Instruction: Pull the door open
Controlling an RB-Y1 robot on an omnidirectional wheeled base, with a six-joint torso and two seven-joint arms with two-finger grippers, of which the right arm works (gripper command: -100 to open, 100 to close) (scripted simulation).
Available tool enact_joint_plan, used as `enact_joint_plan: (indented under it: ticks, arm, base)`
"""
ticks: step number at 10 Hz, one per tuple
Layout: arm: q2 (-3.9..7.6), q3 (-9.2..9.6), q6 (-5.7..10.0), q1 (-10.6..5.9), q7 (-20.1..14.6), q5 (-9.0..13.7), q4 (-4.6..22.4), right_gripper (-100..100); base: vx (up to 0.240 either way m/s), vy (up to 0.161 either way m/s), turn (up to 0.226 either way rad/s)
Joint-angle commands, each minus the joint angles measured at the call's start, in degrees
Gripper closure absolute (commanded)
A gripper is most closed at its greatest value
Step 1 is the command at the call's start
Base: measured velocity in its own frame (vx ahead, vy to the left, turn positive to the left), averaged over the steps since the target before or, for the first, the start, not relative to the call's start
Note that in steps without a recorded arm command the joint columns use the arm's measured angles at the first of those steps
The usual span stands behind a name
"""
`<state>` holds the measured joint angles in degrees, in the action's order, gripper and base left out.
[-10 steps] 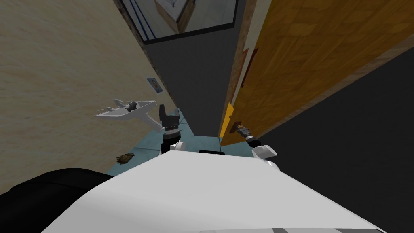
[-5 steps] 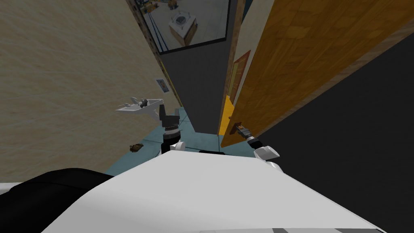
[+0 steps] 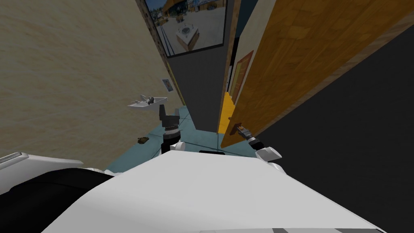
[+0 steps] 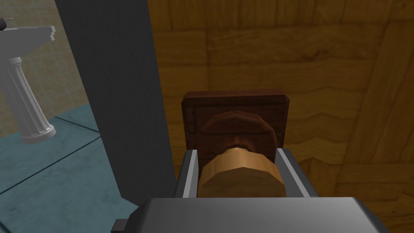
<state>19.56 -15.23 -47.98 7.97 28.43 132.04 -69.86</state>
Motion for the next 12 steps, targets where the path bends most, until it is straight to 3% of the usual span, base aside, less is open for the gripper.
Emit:
enact_joint_plan:
  ticks: [1,8,9,10,12]
  arm:
    - [0.41,0.07,-0.95,-0.08,-0.06,0.14,0.4,100]
    - [3.24,0.43,-6.53,-0.46,-0.47,1.1,3.3,100]
    - [2.98,0.43,-5.87,-0.45,-0.39,0.97,2.99,100]
    - [3.62,0.77,-7.12,-0.44,-0.32,1.29,3.76,100]
    - [4.16,0.98,-8.02,-0.54,-0.26,1.6,4.32,100]
  base:
    - [-0.179,-0.111,0.131]
    - [-0.21,-0.156,0.145]
    - [-0.098,-0.077,0.031]
    - [-0.148,-0.101,0.137]
    - [-0.207,-0.169,0.152]
